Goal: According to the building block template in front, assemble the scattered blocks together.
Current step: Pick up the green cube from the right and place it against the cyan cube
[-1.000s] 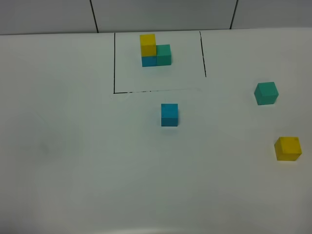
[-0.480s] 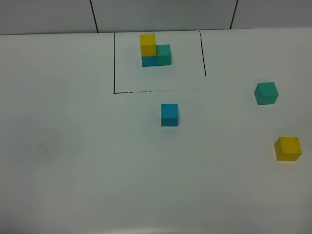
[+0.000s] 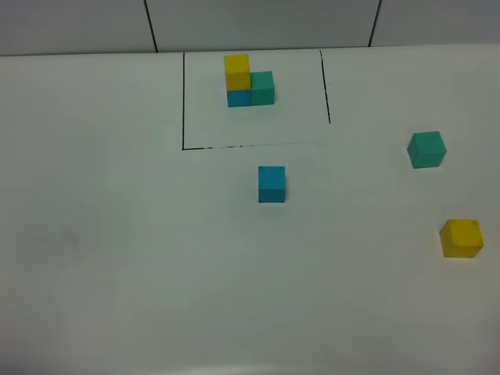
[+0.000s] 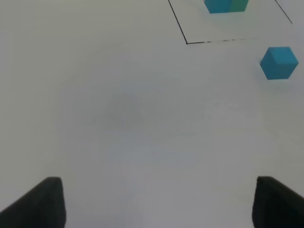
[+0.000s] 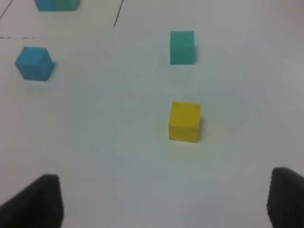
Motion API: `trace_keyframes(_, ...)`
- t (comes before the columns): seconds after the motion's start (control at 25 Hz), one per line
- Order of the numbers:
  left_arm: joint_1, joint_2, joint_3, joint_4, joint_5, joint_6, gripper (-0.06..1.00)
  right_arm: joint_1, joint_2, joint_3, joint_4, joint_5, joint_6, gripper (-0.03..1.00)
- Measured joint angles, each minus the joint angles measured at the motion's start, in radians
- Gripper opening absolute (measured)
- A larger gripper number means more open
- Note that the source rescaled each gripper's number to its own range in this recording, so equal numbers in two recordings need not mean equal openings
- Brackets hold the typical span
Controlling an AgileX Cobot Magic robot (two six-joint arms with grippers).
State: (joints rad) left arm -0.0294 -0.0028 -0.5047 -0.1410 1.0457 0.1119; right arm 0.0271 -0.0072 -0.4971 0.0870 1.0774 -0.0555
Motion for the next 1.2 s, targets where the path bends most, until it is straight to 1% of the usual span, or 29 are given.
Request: trace_keyframes(1.2, 0.000, 0.000, 0.000, 0.000, 0.000, -0.002, 0.67, 0.000, 0.000, 0.000, 0.000, 0.000, 0.001, 0.75)
